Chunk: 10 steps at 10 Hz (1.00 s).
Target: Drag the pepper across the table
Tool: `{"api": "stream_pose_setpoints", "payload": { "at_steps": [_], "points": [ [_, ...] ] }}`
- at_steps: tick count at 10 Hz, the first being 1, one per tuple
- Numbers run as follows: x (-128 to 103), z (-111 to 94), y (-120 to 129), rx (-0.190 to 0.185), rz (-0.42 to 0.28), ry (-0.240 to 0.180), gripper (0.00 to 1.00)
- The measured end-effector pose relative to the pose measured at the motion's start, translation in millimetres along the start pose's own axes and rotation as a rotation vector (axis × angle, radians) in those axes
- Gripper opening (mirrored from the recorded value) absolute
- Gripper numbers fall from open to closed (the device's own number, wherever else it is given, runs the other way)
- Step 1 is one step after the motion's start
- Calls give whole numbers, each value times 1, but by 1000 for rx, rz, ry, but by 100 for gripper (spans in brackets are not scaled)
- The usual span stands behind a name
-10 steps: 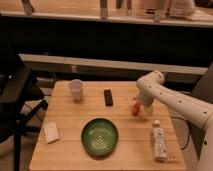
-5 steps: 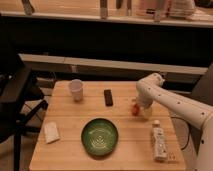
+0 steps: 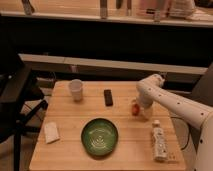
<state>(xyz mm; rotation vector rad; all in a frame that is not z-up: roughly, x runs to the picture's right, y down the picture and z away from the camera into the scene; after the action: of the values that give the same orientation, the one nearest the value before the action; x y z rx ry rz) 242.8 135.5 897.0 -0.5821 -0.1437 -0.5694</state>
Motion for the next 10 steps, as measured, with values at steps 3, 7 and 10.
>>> {"api": "stream_pose_setpoints", "payload": {
  "at_steps": [3, 7, 10],
  "points": [
    [1, 2, -1, -3, -3, -3, 77],
    [2, 4, -2, -5, -4, -9, 41],
    [2, 4, 0, -14, -28, -3, 14]
  ]
}}
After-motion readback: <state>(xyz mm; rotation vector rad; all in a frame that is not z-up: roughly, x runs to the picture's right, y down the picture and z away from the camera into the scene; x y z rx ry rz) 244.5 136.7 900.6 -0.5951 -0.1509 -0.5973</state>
